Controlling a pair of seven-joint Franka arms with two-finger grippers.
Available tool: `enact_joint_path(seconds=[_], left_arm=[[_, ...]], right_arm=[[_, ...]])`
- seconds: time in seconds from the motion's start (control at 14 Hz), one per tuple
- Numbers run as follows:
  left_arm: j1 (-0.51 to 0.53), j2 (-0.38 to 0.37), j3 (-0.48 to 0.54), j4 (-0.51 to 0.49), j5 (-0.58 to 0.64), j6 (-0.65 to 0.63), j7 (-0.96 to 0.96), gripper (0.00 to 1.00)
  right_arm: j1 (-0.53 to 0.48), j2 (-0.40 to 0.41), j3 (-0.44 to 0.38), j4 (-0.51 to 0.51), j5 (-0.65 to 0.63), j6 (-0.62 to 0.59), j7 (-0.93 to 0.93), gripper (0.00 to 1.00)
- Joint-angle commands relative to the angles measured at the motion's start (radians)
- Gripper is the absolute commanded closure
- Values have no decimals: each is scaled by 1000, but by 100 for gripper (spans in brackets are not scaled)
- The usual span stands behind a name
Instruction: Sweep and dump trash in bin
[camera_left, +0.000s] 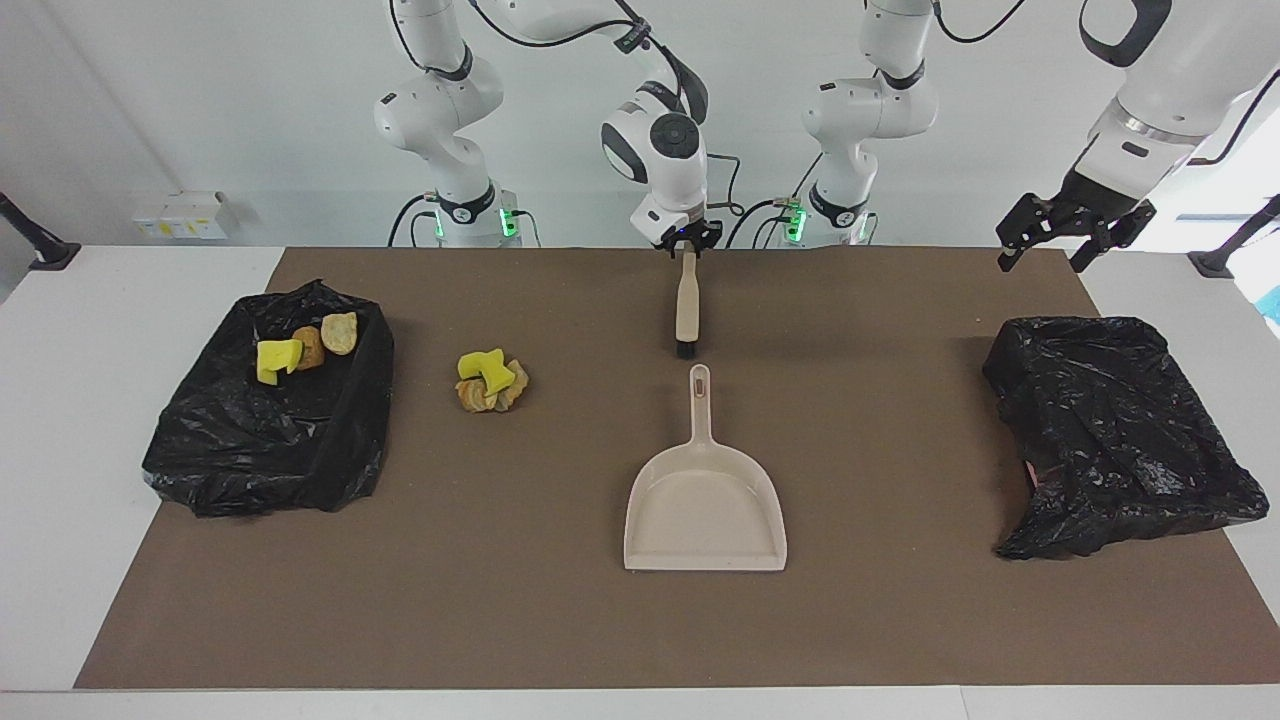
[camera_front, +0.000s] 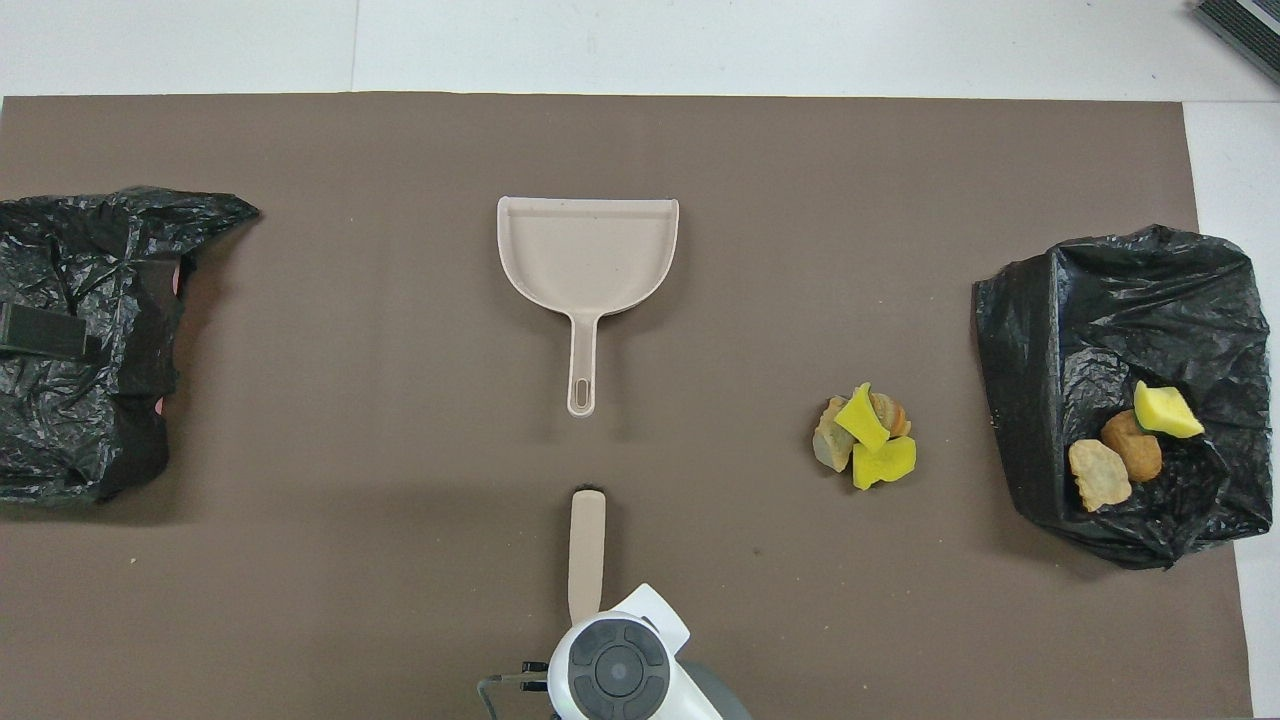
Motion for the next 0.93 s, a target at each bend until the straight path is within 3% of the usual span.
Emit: enact_joint_path(seconds=[0.0,0.14,0.36,0.64,0.86], left_arm=[[-2,-14,3,-10,17,-9,3,0],[-2,-14,3,-10,17,-9,1,0],[-2,-14,3,-8,17,-9,3,0],[-2,-14,3,-8,17,-9,3,0],[-4,-14,3,-8,17,-7,3,0]], right_arm=[[-13,23,-5,25,6,1,-19,100],[-25,26,-9,42,-11,-40,-51,100],[-106,-44,-11,85,-89,-251,-92,100],[-357,-257,-12,84,-100,-578,-352,100],[-545,-334,-12,85,-190,-673,-527,100]])
